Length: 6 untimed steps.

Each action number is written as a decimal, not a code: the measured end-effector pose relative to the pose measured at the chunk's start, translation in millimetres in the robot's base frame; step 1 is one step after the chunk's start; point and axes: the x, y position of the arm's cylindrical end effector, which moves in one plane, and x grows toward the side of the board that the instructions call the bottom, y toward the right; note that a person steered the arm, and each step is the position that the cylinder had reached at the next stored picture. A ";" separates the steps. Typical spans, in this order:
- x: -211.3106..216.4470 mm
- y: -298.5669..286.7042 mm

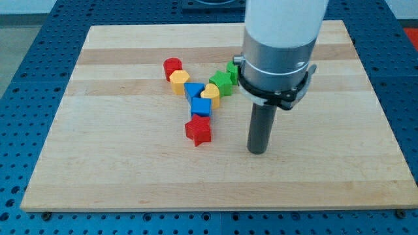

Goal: Touch the left side of the red star

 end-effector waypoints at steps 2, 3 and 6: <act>2.7 -34.6; 4.6 -40.4; 4.6 -105.1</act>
